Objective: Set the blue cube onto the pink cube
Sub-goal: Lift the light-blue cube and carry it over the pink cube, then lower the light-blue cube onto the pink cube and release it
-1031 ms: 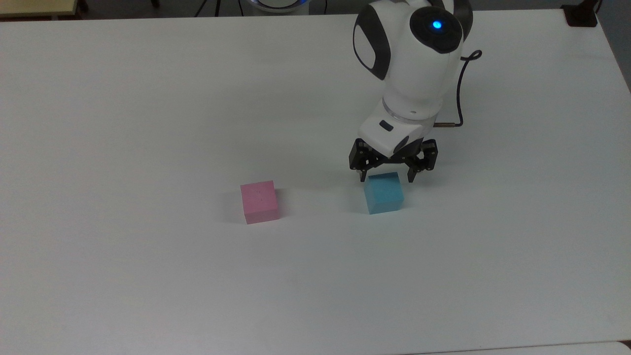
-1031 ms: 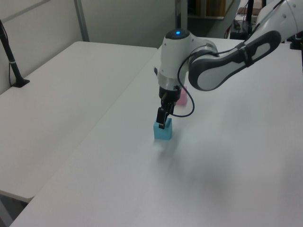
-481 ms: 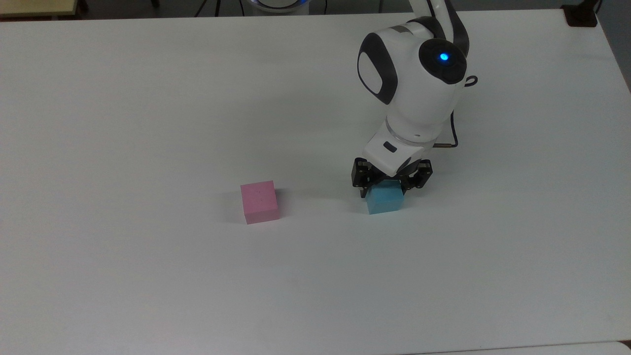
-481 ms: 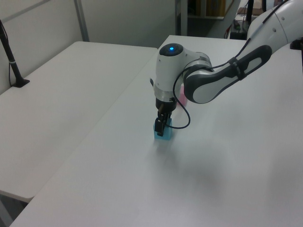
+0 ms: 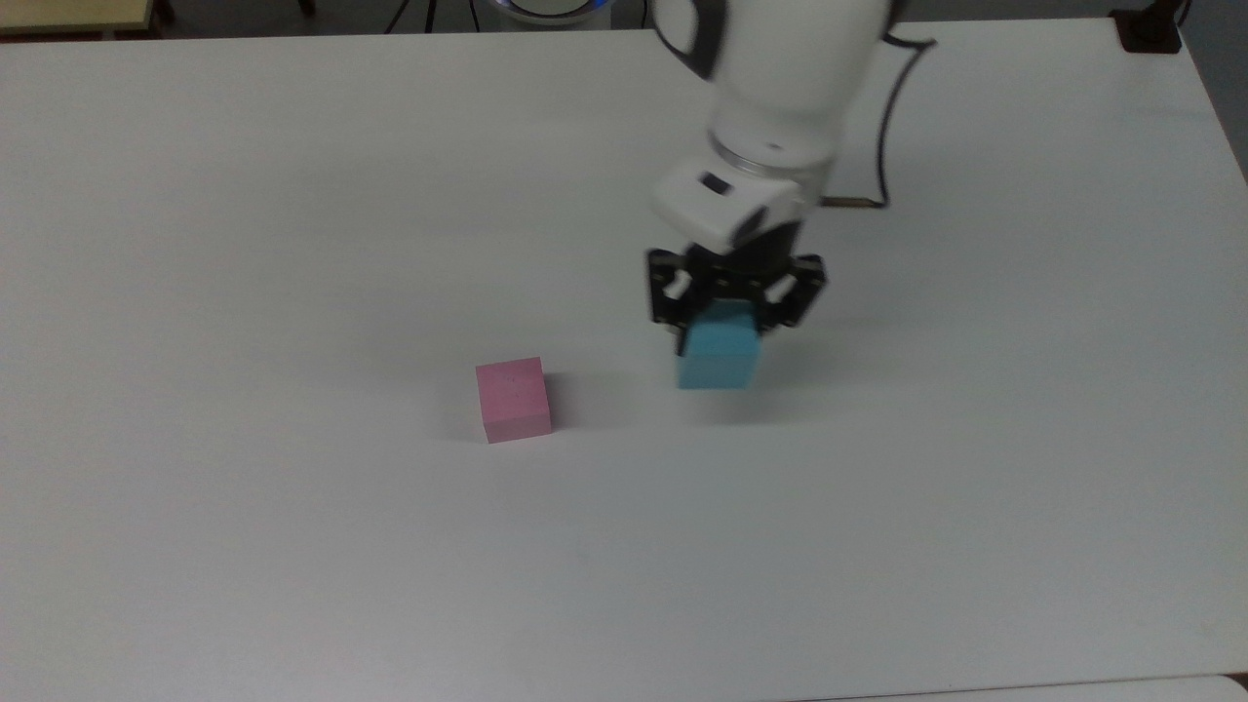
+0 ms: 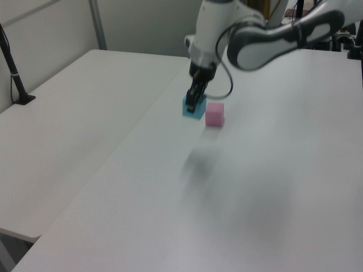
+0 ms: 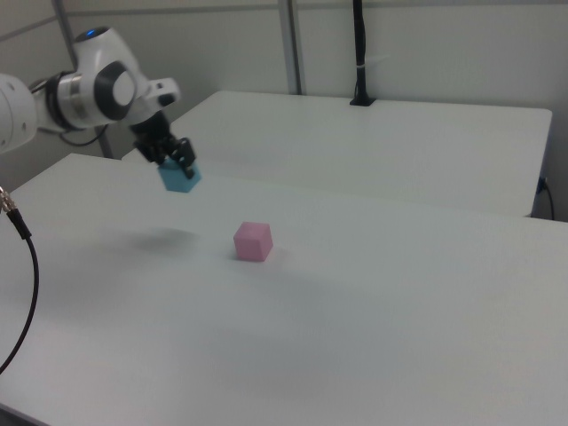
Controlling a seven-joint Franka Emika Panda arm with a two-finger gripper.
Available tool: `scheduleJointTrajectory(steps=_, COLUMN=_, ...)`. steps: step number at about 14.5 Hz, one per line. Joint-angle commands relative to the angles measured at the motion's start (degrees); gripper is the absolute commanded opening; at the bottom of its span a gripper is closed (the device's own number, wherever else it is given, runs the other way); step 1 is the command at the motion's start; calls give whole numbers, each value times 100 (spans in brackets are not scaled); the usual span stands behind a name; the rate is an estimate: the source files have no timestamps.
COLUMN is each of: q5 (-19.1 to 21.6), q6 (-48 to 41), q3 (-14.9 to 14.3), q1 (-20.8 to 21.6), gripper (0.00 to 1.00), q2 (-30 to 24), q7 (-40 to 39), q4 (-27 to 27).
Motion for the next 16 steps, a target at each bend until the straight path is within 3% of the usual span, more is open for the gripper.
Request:
scheduleJointTrajectory(steps=1, q5=579, q6=-129, q3=-181, q1=-859, gripper=24, q2=-346, q7=-1509, q4=-388)
scheduleJointTrajectory(steps=4, q5=667, q6=-94, q3=-259, q1=-1300, gripper=24, q2=-276, q7=-2073, q4=-406)
scheduleJointTrajectory(steps=7, q5=773, q6=-67, q3=-365, q1=-1293, gripper=25, q2=-100, q7=-2233, q4=-432)
scheduleJointTrajectory(steps=16, q5=1037, q6=434, q3=-330, q1=-1091, gripper=29, q2=164, q7=-2057, q4=-670)
